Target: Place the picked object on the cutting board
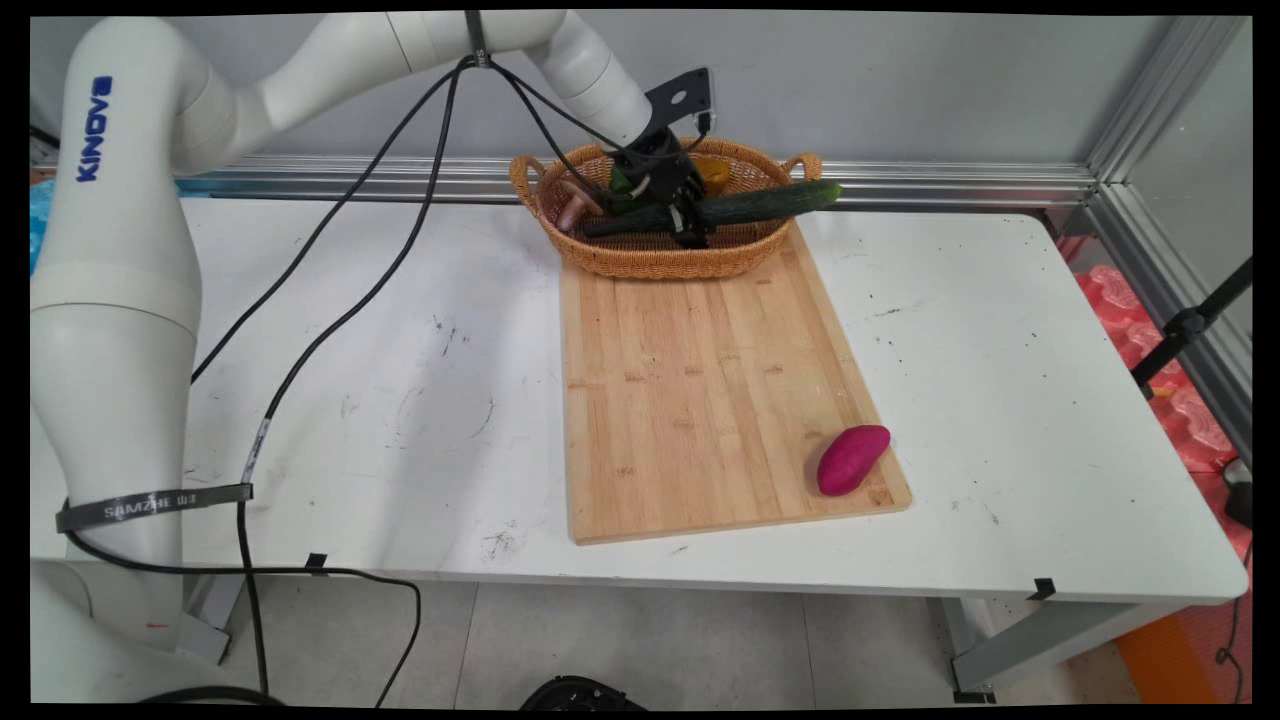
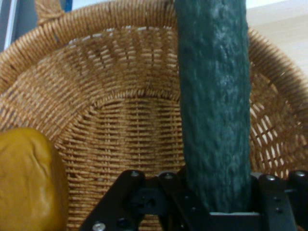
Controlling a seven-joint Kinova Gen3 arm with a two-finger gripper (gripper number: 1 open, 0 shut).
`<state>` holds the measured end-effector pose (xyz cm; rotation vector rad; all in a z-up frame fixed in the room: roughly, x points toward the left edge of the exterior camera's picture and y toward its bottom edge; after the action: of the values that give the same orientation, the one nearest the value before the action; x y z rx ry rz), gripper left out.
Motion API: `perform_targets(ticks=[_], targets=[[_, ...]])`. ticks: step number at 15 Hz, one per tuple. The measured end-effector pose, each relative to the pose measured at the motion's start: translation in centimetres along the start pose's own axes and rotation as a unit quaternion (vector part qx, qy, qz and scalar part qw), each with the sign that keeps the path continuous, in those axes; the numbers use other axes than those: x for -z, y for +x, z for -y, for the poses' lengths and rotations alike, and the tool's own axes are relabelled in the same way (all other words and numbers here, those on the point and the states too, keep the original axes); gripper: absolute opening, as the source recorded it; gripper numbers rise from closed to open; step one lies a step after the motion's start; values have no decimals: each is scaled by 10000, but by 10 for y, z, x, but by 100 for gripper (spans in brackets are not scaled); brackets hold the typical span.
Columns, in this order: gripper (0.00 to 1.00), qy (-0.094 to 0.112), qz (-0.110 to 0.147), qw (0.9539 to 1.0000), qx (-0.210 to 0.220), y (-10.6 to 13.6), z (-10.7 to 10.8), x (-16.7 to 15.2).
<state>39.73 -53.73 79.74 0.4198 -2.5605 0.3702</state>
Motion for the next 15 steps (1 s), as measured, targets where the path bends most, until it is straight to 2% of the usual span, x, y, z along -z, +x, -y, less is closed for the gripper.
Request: perform_targets(ticks=[4,6,11,15], targets=[[0,58,-82,9999,-29,18,-5,15],[0,79,-159,9998,-21,35,-12,26],[0,35,-330,9992,239,87,-49,48],[0,-4,-282,9982,537,107,-80,57]])
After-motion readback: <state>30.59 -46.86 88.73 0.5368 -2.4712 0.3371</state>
